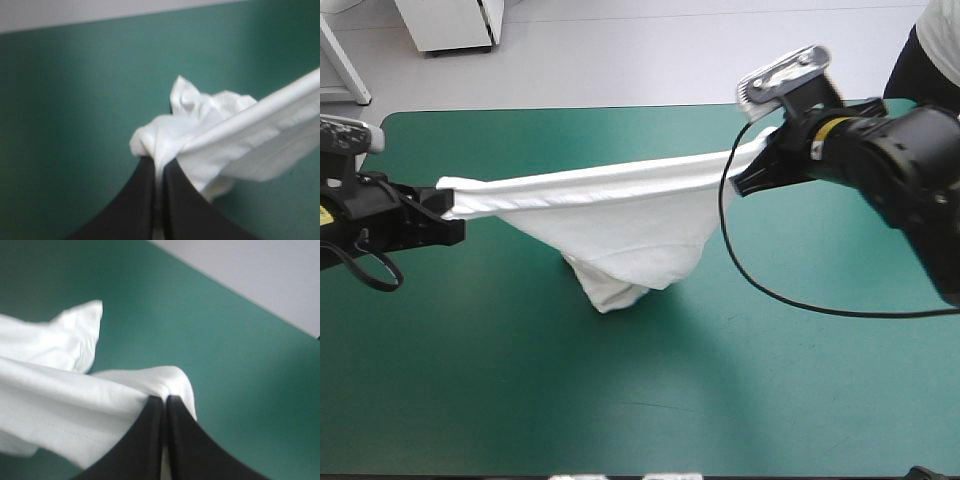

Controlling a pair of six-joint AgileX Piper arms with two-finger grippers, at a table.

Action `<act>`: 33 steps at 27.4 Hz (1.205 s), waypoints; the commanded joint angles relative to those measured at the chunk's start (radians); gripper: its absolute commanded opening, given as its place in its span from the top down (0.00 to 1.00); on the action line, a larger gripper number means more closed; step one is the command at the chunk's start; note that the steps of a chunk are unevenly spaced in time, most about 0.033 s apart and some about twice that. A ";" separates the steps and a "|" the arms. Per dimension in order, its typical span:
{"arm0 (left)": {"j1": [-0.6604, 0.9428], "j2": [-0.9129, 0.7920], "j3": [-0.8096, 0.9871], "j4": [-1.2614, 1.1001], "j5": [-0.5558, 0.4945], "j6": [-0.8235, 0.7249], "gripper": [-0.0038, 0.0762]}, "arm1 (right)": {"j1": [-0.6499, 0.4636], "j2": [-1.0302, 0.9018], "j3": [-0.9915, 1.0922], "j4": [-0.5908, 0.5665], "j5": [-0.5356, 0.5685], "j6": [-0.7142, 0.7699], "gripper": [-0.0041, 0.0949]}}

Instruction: Fold the cloth

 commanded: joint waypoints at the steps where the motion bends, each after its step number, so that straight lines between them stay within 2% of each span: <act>1: -0.008 -0.014 -0.140 -0.049 -0.068 -0.001 0.96 | -0.005 -0.070 -0.142 -0.043 -0.001 0.000 0.98; 9: -0.008 -0.008 -0.408 -0.130 -0.197 0.057 0.96 | -0.005 -0.087 -0.428 -0.016 -0.005 0.000 0.98; 14: -0.008 0.007 -0.573 -0.160 -0.204 0.069 0.96 | -0.005 -0.100 -0.545 0.065 -0.031 -0.011 0.98; 19: -0.008 0.007 -0.605 -0.160 -0.231 0.069 0.96 | -0.005 -0.127 -0.567 0.149 -0.096 -0.029 0.98; 23: -0.008 0.046 -0.603 -0.160 -0.272 0.065 0.96 | -0.005 -0.127 -0.567 0.160 -0.185 -0.027 0.98; 26: -0.008 0.104 -0.610 -0.172 -0.335 0.065 0.96 | -0.005 -0.096 -0.567 0.089 -0.245 0.008 0.98; 28: -0.008 0.143 -0.612 -0.187 -0.381 0.066 0.96 | -0.005 -0.061 -0.567 -0.013 -0.261 0.070 0.98; 29: -0.008 0.184 -0.616 -0.189 -0.429 0.066 0.96 | -0.005 -0.015 -0.567 -0.118 -0.267 0.115 0.98; 32: -0.008 0.284 -0.655 -0.189 -0.498 0.074 0.96 | -0.008 0.082 -0.567 -0.254 -0.324 0.172 0.98; 33: -0.008 0.345 -0.684 -0.191 -0.538 0.074 0.96 | -0.039 0.139 -0.567 -0.288 -0.368 0.192 0.98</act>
